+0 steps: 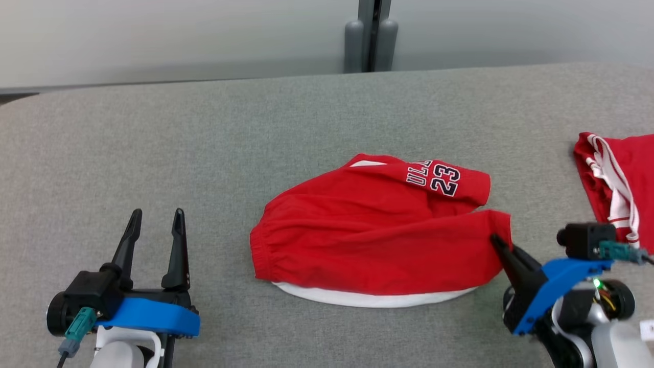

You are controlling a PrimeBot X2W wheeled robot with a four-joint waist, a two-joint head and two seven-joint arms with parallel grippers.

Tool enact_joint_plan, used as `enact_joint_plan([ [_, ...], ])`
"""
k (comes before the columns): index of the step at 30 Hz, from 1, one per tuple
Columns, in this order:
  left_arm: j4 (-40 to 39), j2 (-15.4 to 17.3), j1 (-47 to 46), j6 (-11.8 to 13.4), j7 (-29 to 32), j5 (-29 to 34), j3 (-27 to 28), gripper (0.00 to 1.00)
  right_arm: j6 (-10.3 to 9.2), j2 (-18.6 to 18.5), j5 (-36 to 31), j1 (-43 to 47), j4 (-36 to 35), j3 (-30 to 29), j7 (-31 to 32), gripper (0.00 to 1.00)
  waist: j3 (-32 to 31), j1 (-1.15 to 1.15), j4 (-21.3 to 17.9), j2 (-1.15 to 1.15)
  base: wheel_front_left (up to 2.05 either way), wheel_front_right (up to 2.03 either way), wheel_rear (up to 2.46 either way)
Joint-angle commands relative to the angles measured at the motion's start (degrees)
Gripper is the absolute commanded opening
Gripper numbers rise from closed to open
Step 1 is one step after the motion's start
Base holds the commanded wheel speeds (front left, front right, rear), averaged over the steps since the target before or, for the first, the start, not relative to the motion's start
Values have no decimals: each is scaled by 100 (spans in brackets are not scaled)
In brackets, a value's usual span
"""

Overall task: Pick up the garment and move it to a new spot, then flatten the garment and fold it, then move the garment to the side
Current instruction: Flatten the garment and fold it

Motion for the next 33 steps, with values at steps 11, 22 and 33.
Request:
enact_joint_plan([
  [11,77,-88,-392,-119,-25,134,-80,100,1,61,-150,-1682,2322,-155,-1072,100,419,0,320,0,0,0,0],
  [22,263,-174,-33,-160,-25,133,128,100,1,-305,-697,-1358,2261,7,-2635,100,-174,0,96,0,0,0,0],
  [33,247,-198,583,-108,-25,273,403,100,1,-432,-454,-114,1133,426,-3150,100,-762,0,-300,0,0,0,0],
])
